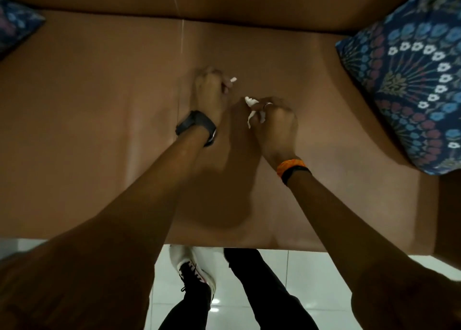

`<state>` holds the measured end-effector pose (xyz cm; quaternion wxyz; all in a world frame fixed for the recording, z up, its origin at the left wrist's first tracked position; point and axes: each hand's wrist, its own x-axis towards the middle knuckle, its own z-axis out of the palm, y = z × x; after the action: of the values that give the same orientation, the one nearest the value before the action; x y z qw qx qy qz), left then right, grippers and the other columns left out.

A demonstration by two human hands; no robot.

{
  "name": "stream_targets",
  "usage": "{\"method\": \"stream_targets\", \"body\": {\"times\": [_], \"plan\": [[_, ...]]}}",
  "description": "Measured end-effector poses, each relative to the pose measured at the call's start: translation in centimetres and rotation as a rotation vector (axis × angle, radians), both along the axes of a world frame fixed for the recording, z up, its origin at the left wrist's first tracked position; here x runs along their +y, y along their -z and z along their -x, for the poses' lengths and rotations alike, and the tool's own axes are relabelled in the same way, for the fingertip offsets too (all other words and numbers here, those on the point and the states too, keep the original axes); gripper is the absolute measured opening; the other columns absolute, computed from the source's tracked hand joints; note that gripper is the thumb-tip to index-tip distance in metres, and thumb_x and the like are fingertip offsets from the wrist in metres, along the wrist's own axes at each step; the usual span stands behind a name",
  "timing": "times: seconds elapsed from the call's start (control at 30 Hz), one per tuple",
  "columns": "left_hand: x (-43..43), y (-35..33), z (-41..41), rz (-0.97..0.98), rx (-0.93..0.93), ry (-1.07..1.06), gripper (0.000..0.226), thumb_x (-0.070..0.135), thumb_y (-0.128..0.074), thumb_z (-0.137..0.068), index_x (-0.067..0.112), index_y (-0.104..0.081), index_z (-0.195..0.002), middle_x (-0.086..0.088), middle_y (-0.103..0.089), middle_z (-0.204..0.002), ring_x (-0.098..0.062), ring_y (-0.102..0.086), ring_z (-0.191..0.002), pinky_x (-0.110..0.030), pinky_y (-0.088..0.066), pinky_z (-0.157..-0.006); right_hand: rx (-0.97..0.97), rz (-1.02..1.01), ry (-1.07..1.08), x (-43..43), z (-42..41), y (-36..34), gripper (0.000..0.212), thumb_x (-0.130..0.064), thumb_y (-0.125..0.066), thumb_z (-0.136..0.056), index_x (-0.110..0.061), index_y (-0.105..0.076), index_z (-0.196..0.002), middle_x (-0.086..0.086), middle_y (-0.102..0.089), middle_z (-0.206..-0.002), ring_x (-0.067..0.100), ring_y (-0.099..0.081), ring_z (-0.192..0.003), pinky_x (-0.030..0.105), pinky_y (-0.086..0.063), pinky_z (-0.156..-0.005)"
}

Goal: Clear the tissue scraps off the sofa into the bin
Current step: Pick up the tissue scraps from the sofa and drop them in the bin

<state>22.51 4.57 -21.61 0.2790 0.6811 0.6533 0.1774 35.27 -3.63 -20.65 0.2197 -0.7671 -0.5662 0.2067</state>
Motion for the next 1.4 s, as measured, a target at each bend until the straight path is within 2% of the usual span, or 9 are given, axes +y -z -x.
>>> {"method": "stream_targets", "body": {"times": [0.27,0.47,0.57,0.7,0.77,0.87,1.03,1.2,1.4], "plan": [[-15.3,-1.2,13.9,0.002,-0.163,-0.348,0.017,0.001,-0.065,-0.072,0.011,-0.075,-0.081,0.002,-0.066,-0.088,-0.006,-0.058,-0.070,-0.024,-0.051,-0.068,0.251,-0.039,-0.215,-6.1,12.9,-1.4,0.025,0.004,-0.073,-0.082,-0.010,-0.082,-0.101,0.004,-0.080,-0.111,0.020,-0.075,-0.102,0.031,-0.061,-0.091],[-30.4,0.3,28.2,0.009,-0.155,-0.656,0.022,0.000,-0.059,-0.078,0.011,-0.076,-0.087,-0.004,-0.075,-0.098,-0.022,-0.067,-0.088,-0.033,-0.054,-0.079,0.397,0.043,-0.580,-16.0,26.5,0.6,0.021,0.006,-0.072,-0.084,-0.006,-0.080,-0.100,0.008,-0.078,-0.114,0.022,-0.073,-0.105,0.039,-0.061,-0.092],[-36.5,2.3,33.5,0.134,-0.184,-0.900,0.026,-0.009,-0.060,-0.079,0.011,-0.075,-0.085,-0.002,-0.070,-0.092,-0.027,-0.067,-0.088,-0.009,-0.050,-0.078,0.296,0.110,-0.745,-20.8,33.3,2.2,0.015,0.008,-0.070,-0.080,0.000,-0.080,-0.088,0.014,-0.080,-0.095,0.033,-0.074,-0.089,0.043,-0.064,-0.077],[-41.2,5.7,38.6,0.229,-0.152,-0.972,0.025,-0.016,-0.059,-0.081,0.001,-0.076,-0.088,-0.019,-0.075,-0.095,-0.023,-0.064,-0.088,0.011,-0.034,-0.072,0.150,0.300,-0.908,-25.0,39.9,5.7,0.021,0.002,-0.068,-0.084,-0.003,-0.079,-0.101,0.016,-0.078,-0.107,0.033,-0.070,-0.103,0.042,-0.059,-0.088],[-42.1,7.7,40.4,0.281,-0.185,-0.986,0.026,-0.015,-0.057,-0.085,0.003,-0.074,-0.091,-0.020,-0.073,-0.099,-0.028,-0.063,-0.093,0.000,-0.042,-0.082,0.063,0.343,-0.935,-26.0,42.3,7.9,0.025,0.000,-0.065,-0.088,-0.004,-0.078,-0.109,0.015,-0.076,-0.114,0.031,-0.068,-0.110,0.038,-0.055,-0.095],[-42.3,10.8,42.1,0.384,-0.241,-0.921,0.028,-0.005,-0.060,-0.091,0.005,-0.068,-0.116,-0.021,-0.069,-0.116,-0.037,-0.063,-0.109,-0.040,-0.050,-0.098,-0.012,0.373,-0.946,-26.6,44.3,10.8,0.028,-0.004,-0.063,-0.092,-0.008,-0.075,-0.117,0.015,-0.074,-0.122,0.033,-0.068,-0.114,0.039,-0.055,-0.096],[-42.0,11.8,43.5,0.349,-0.316,-0.816,0.041,0.002,-0.063,-0.092,0.000,-0.053,-0.131,-0.017,-0.061,-0.131,-0.029,-0.056,-0.122,-0.020,-0.047,-0.100,-0.048,0.354,-0.925,-26.6,45.2,12.0,0.033,-0.009,-0.060,-0.096,-0.011,-0.069,-0.128,0.012,-0.069,-0.133,0.034,-0.066,-0.118,0.040,-0.056,-0.098],[-41.1,7.1,44.6,0.122,-0.094,-0.689,0.063,0.028,-0.070,-0.087,0.011,-0.045,-0.143,-0.014,-0.044,-0.148,-0.028,-0.045,-0.135,-0.038,-0.053,-0.095,-0.016,-0.009,-0.979,-23.9,45.7,8.0,0.024,-0.014,-0.066,-0.094,-0.009,-0.072,-0.117,0.006,-0.066,-0.131,0.024,-0.056,-0.123,0.040,-0.059,-0.086],[-32.2,1.8,48.3,-0.219,0.158,-0.586,0.071,0.052,-0.057,-0.088,0.021,-0.035,-0.147,-0.010,-0.039,-0.152,-0.028,-0.035,-0.144,-0.055,-0.038,-0.114,-0.095,-0.296,-1.017,-14.3,48.0,2.3,0.060,-0.037,-0.064,-0.089,-0.019,-0.048,-0.144,0.010,-0.039,-0.156,0.033,-0.032,-0.148,0.053,-0.036,-0.114]]}}
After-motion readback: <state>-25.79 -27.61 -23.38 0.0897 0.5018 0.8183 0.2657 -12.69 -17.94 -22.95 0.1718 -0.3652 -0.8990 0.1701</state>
